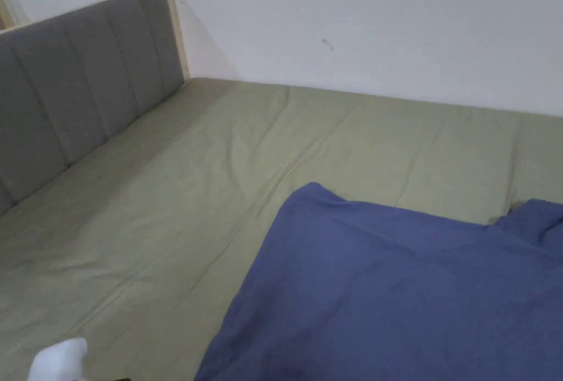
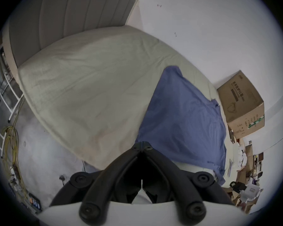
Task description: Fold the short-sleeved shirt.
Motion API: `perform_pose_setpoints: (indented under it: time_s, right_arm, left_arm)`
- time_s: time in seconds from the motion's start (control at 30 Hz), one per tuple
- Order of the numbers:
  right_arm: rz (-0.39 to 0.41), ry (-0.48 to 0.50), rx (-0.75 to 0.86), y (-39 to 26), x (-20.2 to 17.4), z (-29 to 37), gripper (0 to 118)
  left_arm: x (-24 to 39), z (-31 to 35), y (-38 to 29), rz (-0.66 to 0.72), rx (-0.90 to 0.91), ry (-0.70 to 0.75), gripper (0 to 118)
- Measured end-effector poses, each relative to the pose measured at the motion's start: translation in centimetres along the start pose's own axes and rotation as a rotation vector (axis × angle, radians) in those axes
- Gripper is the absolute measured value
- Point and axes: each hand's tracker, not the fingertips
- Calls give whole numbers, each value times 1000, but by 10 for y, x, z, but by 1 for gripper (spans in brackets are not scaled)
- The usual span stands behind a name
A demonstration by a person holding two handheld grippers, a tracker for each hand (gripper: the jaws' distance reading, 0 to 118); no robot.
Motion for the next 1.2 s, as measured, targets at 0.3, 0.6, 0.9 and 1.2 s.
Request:
perform_pose_setpoints:
  time_s: [0.3, 0.6, 0.9, 1.2]
  right_arm:
    - [-154, 196, -28, 9, -1, -13, 0]
    - [-123, 154, 11, 20, -2, 4, 0]
    - [-185, 55, 20, 17, 12, -8, 77]
    - [-76, 3, -77, 15, 4, -79, 77]
  left_arm:
    - [3, -69, -3, -55, -40, 23, 100]
    - [12, -131, 9, -202, -144, 155, 25]
    - [44, -90, 8, -107, -45, 46, 6]
    - [31, -144, 2, -86, -201, 75, 5]
